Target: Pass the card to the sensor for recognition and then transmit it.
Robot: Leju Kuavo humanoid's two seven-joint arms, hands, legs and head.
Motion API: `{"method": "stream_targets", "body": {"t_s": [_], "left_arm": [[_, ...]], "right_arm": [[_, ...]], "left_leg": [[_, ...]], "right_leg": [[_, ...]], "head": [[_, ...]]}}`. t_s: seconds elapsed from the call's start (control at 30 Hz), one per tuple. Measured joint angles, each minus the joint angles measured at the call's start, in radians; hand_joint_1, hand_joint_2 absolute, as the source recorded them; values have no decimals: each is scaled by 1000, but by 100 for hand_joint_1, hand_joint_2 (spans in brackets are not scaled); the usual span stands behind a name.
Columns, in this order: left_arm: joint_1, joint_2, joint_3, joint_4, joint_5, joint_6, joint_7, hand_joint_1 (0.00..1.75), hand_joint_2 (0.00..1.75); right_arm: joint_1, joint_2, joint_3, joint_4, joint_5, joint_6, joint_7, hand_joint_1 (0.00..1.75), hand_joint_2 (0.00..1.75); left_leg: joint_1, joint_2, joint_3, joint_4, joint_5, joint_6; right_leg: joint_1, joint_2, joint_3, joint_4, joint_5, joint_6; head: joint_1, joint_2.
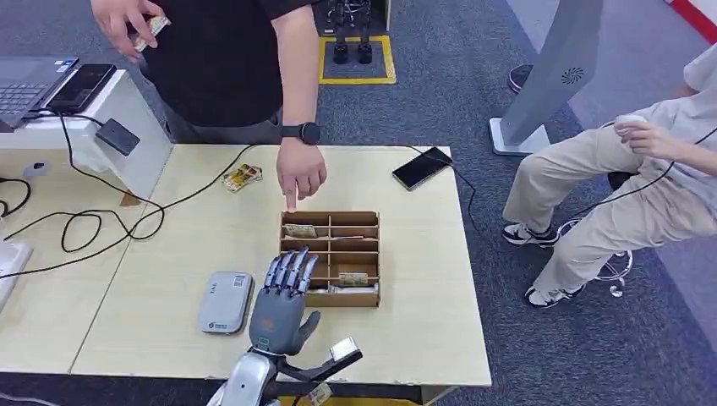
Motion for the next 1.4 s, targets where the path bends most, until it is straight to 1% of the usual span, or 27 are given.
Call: {"method": "stream_targets", "body": {"t_s": [0.13, 0.33, 0.37, 0.4, 0.57, 0.9, 1.17, 1.27, 1.4], "left_arm": [[7, -2, 9, -3, -1, 0, 31, 0, 175], [14, -6, 22, -15, -2, 0, 39, 0, 175], [17, -6, 24, -21, -1, 0, 40, 21, 175], [21, -8, 27, -29, -2, 0, 41, 175, 175], [31, -8, 40, -46, -3, 0, 39, 175, 175], [35, -8, 41, -37, -1, 0, -26, 175, 175], [-4, -2, 39, 32, 0, 6, -77, 175, 175], [-33, 2, 26, 88, 1, 6, -98, 175, 175], [-56, 2, 11, 130, 3, 6, -113, 175, 175]], "right_arm": [[0, 0, 0, 0, 0, 0, 6, 0, 175], [0, 0, 0, 0, 0, 0, 6, 0, 175], [0, 0, 0, 0, 0, 0, 6, 0, 175], [0, 0, 0, 0, 0, 0, 6, 0, 175], [0, 0, 0, 0, 0, 0, 5, 0, 175], [0, 0, 0, 1, 0, 0, -19, 0, 175], [-4, 0, 0, 10, 2, 0, -42, 0, 175], [-6, 0, 0, 14, 2, 0, -48, 0, 175], [-7, 0, 0, 17, 2, 0, -50, 0, 175]], "left_leg": [[0, 0, 0, 0, 0, 0], [0, 0, 0, 0, 0, 0], [0, 0, 0, 0, 0, 0], [0, 0, 0, 0, 0, 0], [0, 0, 0, 0, 0, 0], [0, 0, 0, 0, 0, 0], [0, 0, 1, 0, 0, 0], [0, 0, 1, 0, 0, 0], [0, 0, 2, 0, 0, 0]], "right_leg": [[0, 0, 0, 0, 0, 0], [0, 0, 0, 0, 0, 0], [0, 0, 0, 0, 0, 0], [0, 0, 0, 0, 0, 0], [0, 0, 0, 0, 0, 0], [0, 0, 0, 0, 0, 0], [0, 0, 1, 0, 0, 0], [0, -1, 1, 0, 0, 0], [0, -1, 2, 0, 0, 0]], "head": [[0, 0], [0, 0], [0, 0], [0, 0], [0, 0], [0, 0], [0, 0], [0, 0], [0, 0]]}}
